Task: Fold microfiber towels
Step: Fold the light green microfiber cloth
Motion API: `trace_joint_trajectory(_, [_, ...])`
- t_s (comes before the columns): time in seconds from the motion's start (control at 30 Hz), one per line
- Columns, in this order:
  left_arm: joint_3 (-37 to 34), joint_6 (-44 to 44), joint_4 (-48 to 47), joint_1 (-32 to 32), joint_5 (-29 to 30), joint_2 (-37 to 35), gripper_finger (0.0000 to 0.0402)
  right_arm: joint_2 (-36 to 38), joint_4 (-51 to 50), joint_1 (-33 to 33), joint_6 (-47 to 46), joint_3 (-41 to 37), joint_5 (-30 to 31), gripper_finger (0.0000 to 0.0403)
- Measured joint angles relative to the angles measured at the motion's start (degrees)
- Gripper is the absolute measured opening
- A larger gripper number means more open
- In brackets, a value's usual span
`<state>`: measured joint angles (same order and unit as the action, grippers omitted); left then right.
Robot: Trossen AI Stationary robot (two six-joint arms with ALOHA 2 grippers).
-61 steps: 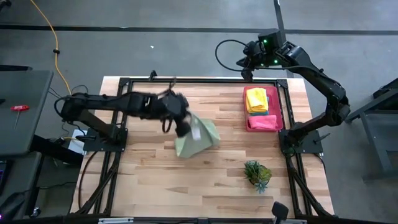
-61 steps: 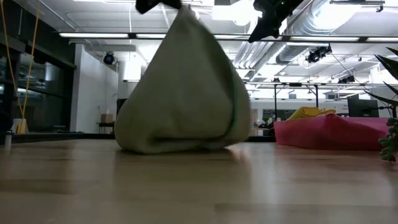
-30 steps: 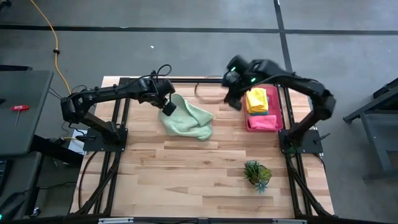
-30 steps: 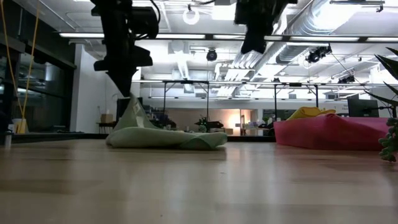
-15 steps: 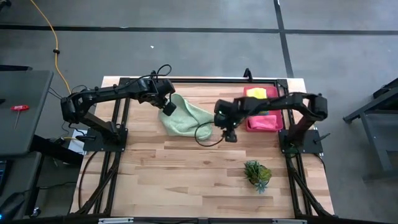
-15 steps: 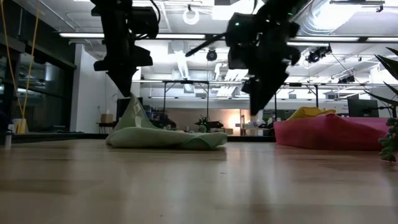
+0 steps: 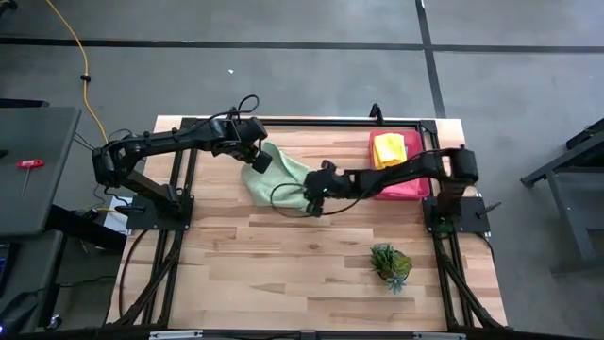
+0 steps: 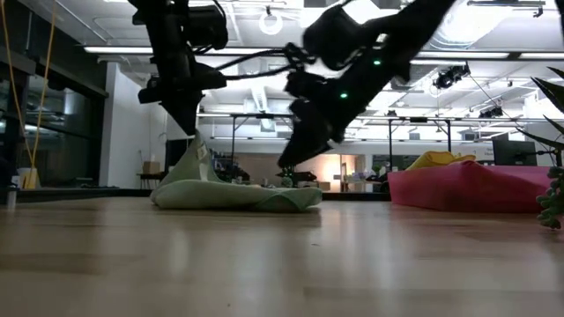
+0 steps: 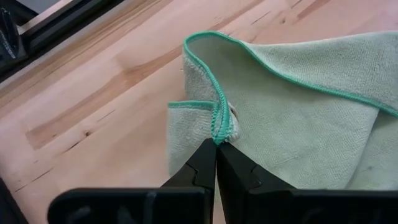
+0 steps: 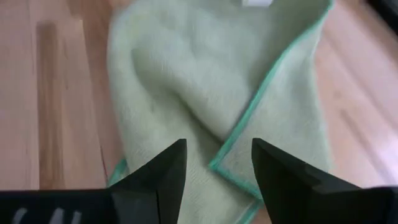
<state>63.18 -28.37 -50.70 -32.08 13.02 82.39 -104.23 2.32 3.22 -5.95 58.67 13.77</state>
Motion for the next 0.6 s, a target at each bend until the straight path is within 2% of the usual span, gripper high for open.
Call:
trace_joint_trajectory(0.17, [0.02,0.01,0.35,-0.13,0.04,0.0,0.0,-6.2,-10.01,-1.42,-4.17,7.5,3.15,0.0156])
trace_joint_trajectory(0.37, [0.01,0.01,1.38,-0.15,0.28,0.0,0.0,-10.0,-11.44,-2.16,-7.57,10.77,7.81,0.0139])
trace_joint_trajectory(0.53, [0.02,0.01,1.36,-0.15,0.38,0.0,0.0,-9.79,-12.56,-2.1,-8.94,11.02,15.4,0.0138])
trace_joint_trajectory(0.6, [-0.01,0.03,1.36,-0.15,0.41,0.0,0.0,-9.79,-13.29,-1.81,-7.42,11.02,16.19,0.0138])
